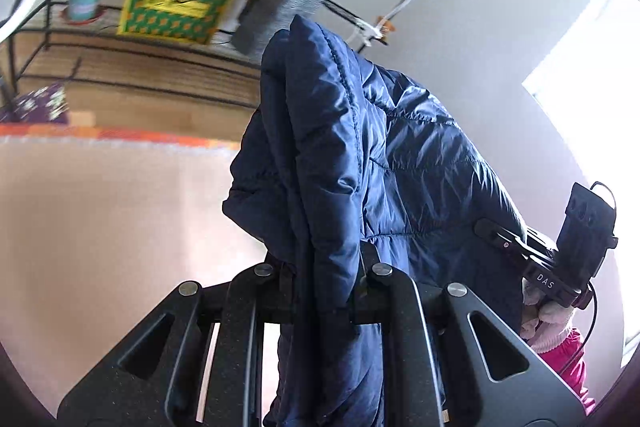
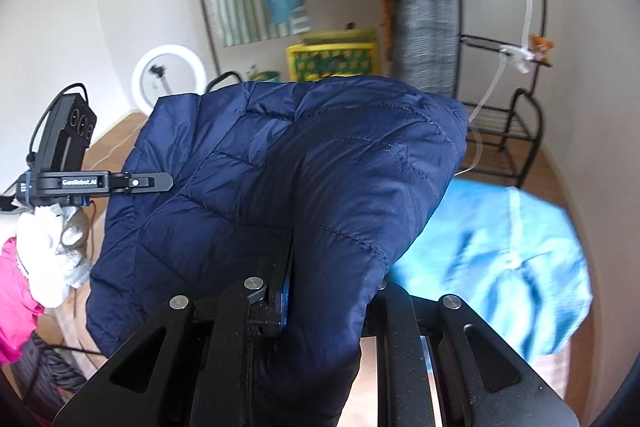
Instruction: Fold large clothes
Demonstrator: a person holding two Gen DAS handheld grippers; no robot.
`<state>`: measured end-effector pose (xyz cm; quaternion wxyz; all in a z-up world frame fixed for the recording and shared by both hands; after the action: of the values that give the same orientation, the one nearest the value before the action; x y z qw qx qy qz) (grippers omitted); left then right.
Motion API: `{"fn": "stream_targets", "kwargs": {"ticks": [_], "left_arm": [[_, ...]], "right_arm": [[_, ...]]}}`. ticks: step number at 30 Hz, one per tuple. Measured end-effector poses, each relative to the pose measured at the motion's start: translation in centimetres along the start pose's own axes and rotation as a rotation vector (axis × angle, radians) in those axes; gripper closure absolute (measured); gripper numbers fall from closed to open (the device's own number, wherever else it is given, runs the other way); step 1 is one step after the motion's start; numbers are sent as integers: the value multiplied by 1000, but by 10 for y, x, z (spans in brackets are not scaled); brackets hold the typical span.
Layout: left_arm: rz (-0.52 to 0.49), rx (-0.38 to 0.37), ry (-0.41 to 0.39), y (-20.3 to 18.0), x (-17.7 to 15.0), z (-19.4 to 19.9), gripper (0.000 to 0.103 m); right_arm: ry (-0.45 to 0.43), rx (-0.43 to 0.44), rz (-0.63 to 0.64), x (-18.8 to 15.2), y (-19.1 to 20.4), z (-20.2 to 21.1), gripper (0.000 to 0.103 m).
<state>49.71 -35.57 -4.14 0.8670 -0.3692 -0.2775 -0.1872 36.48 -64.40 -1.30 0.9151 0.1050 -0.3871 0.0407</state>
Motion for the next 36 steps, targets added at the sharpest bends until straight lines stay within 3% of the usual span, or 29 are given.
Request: {"fn": "stream_targets", "kwargs": {"ticks": [7, 13, 19, 26, 28, 30, 31, 36], "left_arm": [[-46, -38, 7, -65, 31, -80, 90], [-58, -46, 12, -98, 43, -140, 90], [0, -43, 27, -93, 45, -192, 90], [54, 63, 74, -73, 20, -250, 89], [75, 90, 88, -65, 16, -260, 85], [85, 109, 98, -59, 13, -265, 70], [83, 127, 101, -58, 12, -267, 68], [131, 115, 106, -47, 5, -273, 61]], "right_arm": [[-37, -125, 16, 22, -76, 27, 87], [-47, -206, 21, 34, -134, 29, 88], [-37, -246, 23, 38, -181, 5, 88], [49, -316, 42, 23, -215, -45, 87], [98, -354, 36, 16, -226, -63, 83], [152, -366, 8, 7, -239, -74, 74], [159, -371, -15, 4, -245, -74, 67], [93, -410, -184, -14, -271, -37, 55]]}}
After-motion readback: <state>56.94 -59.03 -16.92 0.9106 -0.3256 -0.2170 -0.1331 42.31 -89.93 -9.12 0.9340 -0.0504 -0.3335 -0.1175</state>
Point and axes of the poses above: each gripper's, at about its wrist camera, not at the fingertips, and z roughly against the way its jaws point, y to its left, x to its top, the point moved 1 cm from there along -z, roughly the way its jaws point, and after that the axes turned 4 degrees about -z, right-handed, at the moved point
